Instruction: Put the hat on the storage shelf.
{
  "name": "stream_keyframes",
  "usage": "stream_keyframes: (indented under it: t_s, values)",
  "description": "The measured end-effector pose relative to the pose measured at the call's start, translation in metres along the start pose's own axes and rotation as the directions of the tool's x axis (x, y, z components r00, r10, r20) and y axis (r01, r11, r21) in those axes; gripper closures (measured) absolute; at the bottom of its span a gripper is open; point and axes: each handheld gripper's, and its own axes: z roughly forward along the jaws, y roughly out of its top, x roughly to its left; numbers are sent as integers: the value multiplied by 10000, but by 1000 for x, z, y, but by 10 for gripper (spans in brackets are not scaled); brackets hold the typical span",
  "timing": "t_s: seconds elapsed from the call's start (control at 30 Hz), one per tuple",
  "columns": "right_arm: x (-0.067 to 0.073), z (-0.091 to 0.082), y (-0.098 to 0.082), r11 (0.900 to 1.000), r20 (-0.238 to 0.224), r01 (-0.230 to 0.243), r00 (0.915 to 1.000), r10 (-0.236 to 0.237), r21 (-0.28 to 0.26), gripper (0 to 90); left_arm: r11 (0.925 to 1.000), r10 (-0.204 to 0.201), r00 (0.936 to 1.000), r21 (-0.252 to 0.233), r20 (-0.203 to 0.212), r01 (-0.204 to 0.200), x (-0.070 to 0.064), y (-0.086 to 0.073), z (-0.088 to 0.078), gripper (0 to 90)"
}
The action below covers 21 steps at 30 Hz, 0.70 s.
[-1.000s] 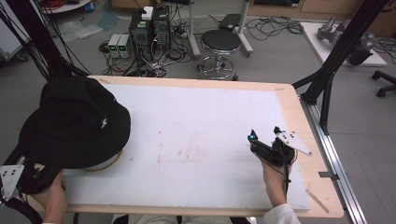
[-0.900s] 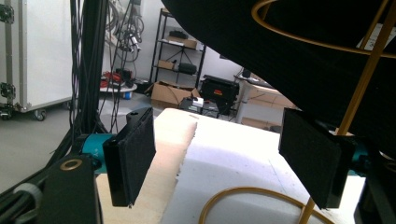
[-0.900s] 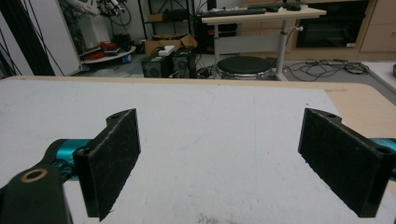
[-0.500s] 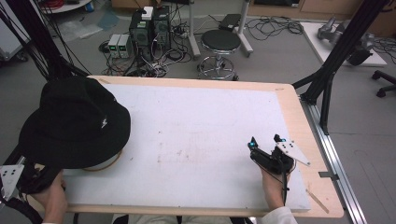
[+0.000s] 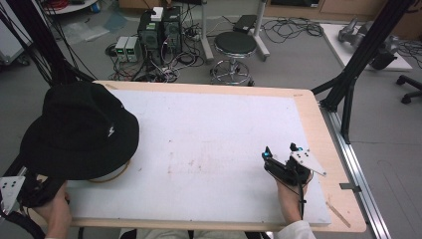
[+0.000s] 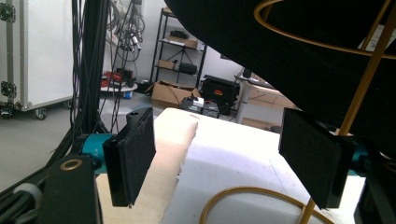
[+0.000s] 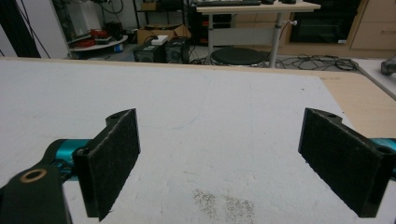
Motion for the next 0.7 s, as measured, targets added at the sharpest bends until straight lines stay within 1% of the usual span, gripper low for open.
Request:
stream_keyframes:
  t_s: [0.2, 0.23, 0.4, 0.5, 0.7]
  values:
    - [2, 3, -1, 9997, 6, -50, 10000, 50, 244, 119, 10000, -2, 10000, -4, 16, 2, 0, 0, -1, 274]
    - [2, 3, -1, 9998, -5, 37, 10000, -37, 206, 118, 10000, -8, 10000, 4, 16, 8, 0, 0, -1, 274]
    - [2, 2, -1, 9997, 25, 63, 10000, -64, 237, 119, 10000, -27, 10000, 15, 20, 27, 0, 0, -1, 273]
    - [2, 3, -2, 9993, 27, 99, 9999, -100, 353, 118, 10000, -19, 10000, 16, 42, 19, 0, 0, -1, 273]
    - [3, 2, -3, 9990, -19, 51, 10000, -50, 440, 118, 10000, -23, 10000, 43, 47, 23, 0, 0, 0, 273]
